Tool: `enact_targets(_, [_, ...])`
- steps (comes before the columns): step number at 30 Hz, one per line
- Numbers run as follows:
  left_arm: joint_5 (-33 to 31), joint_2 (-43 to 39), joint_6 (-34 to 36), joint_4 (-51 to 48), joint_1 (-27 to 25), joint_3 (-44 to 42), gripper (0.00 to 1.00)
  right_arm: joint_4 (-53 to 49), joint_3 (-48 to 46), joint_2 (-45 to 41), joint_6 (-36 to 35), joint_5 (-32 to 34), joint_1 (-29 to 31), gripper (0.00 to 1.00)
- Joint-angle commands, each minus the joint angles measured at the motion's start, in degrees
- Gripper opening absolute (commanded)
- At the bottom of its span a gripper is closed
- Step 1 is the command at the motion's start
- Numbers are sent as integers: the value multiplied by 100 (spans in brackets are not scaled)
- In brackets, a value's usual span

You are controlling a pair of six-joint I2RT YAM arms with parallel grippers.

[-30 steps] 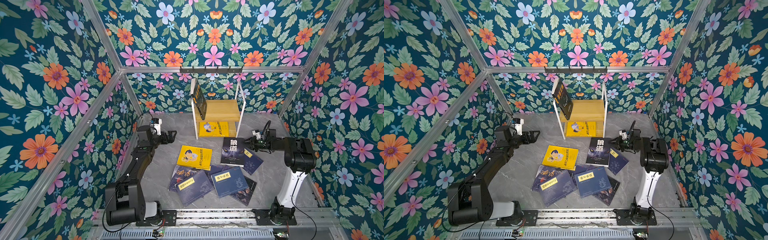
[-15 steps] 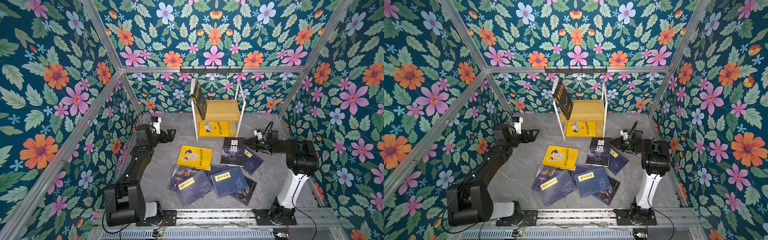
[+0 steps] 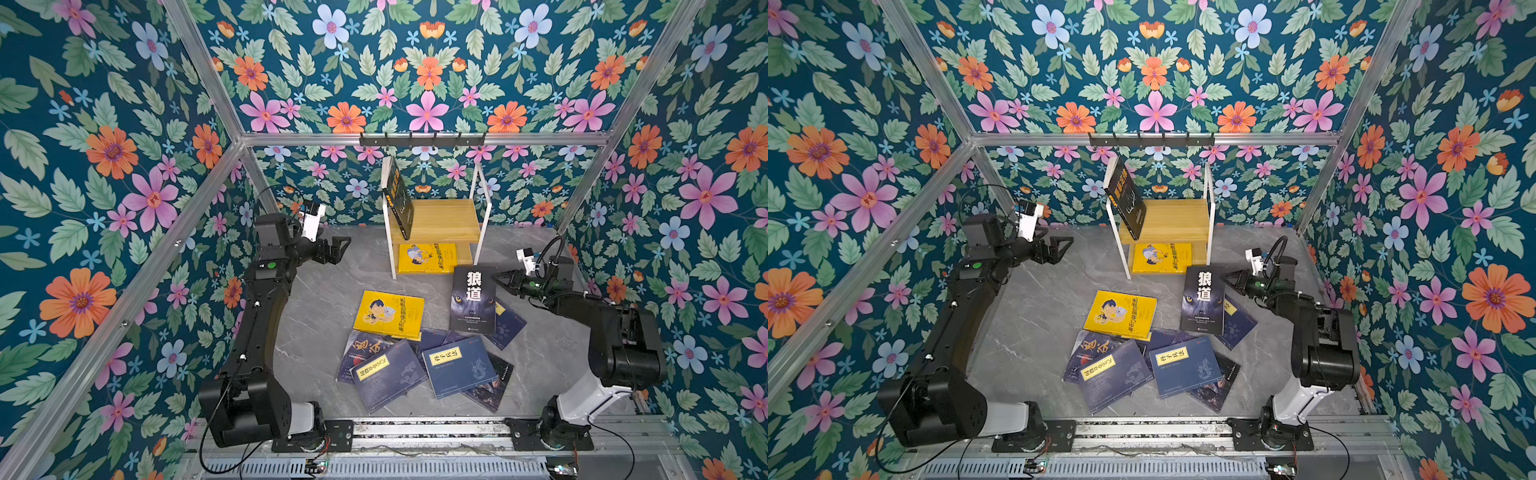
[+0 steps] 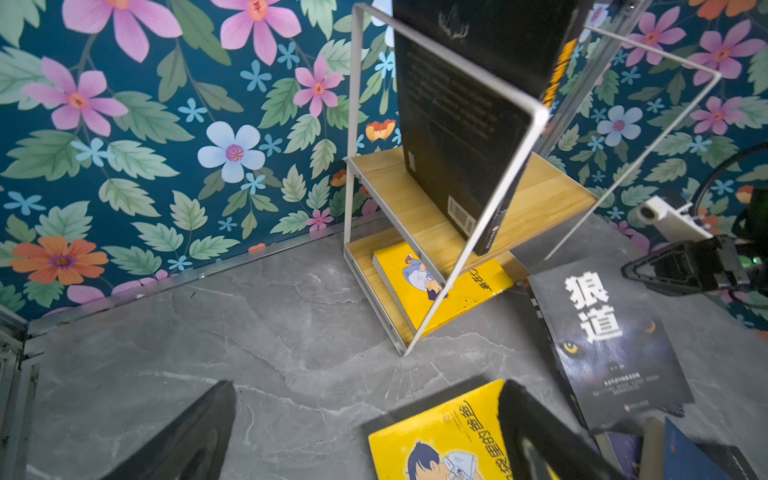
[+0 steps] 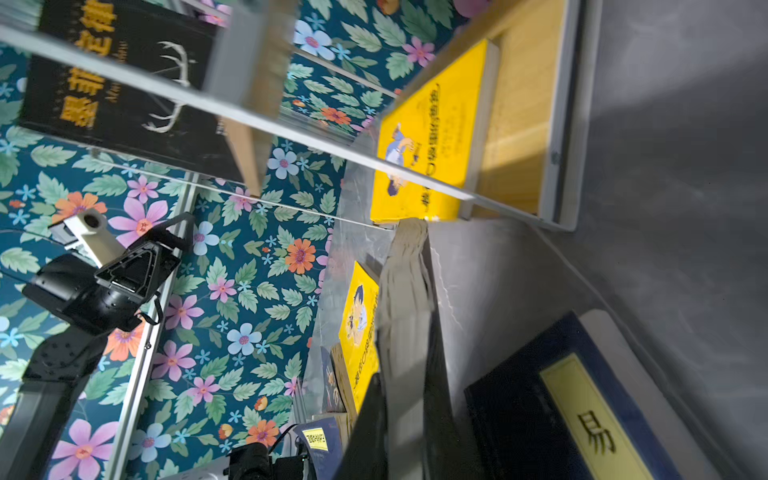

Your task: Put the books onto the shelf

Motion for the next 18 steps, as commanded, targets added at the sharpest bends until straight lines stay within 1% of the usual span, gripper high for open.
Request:
enact_targets(1, [538,112,700,-947,-46,490,96,-177,12,-499,-535,-274,18,0])
enact_targets(5, [865,273,1113,-1480,-126,1206,95,-549,16,-1242,-1175,-346,89,0])
enact_targets(10, [1212,419,1466,-1932,-240,1894,95,-1084,200,-1979,-1946,-351,373,0])
enact_targets(15, [1655,501,1723,-2325,-480,2308,96,-1771,700,-2292,-2517,-362,841,0])
enact_targets(18, [1804,544,2118,-2764,-750,2497,96,-2088,1063,-2321,-2812,-417,1193,0])
